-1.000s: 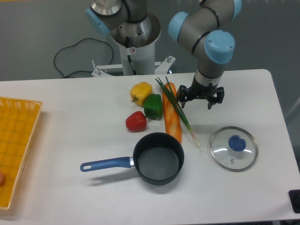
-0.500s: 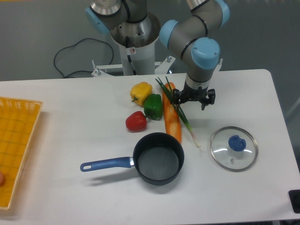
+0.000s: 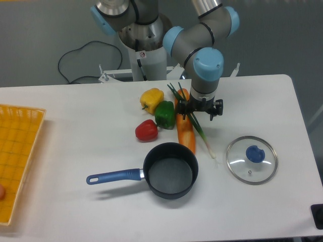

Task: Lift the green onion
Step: 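Lower the gripper over the green onion beside the baguette, then close the gripper on the green onion stalk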

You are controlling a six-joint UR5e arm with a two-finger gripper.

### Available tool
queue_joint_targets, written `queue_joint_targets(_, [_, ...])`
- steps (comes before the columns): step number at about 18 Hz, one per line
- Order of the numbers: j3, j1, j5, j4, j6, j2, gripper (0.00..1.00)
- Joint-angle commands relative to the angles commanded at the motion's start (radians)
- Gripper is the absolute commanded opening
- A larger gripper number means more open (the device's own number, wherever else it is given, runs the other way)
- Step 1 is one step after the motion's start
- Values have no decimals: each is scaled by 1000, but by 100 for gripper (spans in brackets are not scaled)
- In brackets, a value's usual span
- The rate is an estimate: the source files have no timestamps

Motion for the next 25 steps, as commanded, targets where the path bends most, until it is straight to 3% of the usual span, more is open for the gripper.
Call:
queue_joint_targets(19, [-9, -23, 72, 0, 109, -23, 96])
queue_joint_targets(25, [-14, -25, 75, 0, 107, -29, 91])
